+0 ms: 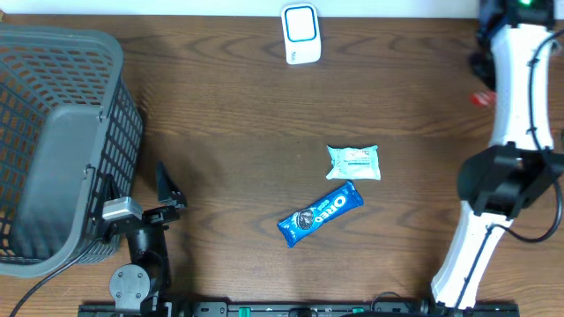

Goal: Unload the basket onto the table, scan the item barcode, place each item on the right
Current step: 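Move the stick to the right table edge and release it, then lower the right gripper onto the pale green wipes pack and grasp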

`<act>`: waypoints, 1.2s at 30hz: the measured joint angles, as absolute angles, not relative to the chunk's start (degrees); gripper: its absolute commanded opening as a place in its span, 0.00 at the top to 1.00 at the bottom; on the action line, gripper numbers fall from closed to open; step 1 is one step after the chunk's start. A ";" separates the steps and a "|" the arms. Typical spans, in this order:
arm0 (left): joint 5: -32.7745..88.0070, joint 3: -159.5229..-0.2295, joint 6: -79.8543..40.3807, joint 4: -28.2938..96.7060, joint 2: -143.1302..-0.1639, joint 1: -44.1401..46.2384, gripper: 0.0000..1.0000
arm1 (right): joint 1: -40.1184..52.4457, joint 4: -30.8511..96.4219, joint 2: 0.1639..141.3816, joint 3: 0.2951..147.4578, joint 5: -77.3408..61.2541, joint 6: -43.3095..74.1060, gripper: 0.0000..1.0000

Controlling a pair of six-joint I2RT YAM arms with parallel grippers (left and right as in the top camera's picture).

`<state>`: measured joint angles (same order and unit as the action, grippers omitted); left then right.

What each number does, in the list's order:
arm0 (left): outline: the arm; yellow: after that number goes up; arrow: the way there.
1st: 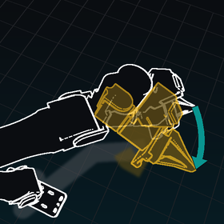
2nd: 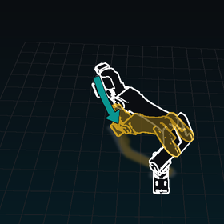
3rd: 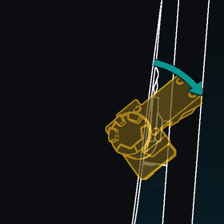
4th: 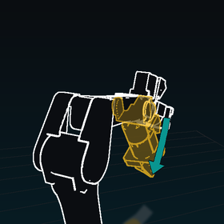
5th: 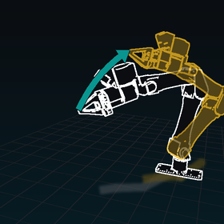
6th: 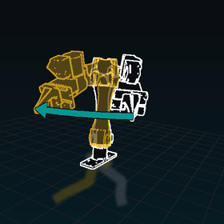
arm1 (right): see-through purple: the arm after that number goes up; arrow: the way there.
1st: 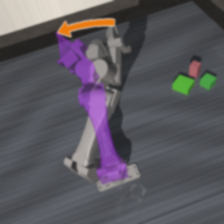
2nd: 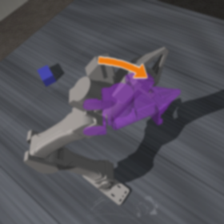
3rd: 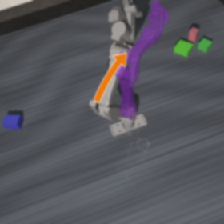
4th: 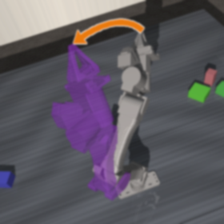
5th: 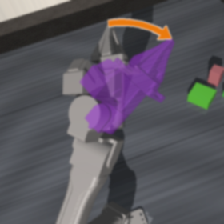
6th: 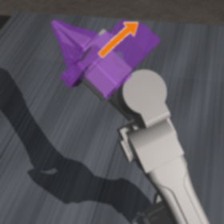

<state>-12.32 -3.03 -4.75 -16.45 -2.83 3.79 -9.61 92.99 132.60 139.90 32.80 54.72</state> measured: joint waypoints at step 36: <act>-12.32 -3.03 -4.75 -16.45 -2.83 3.79 0.08 | -11.77 93.86 135.06 136.07 2.15 16.80 0.01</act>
<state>-12.32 -3.03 -4.75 -16.45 -2.83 3.79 -11.77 93.86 135.06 136.07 2.15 16.80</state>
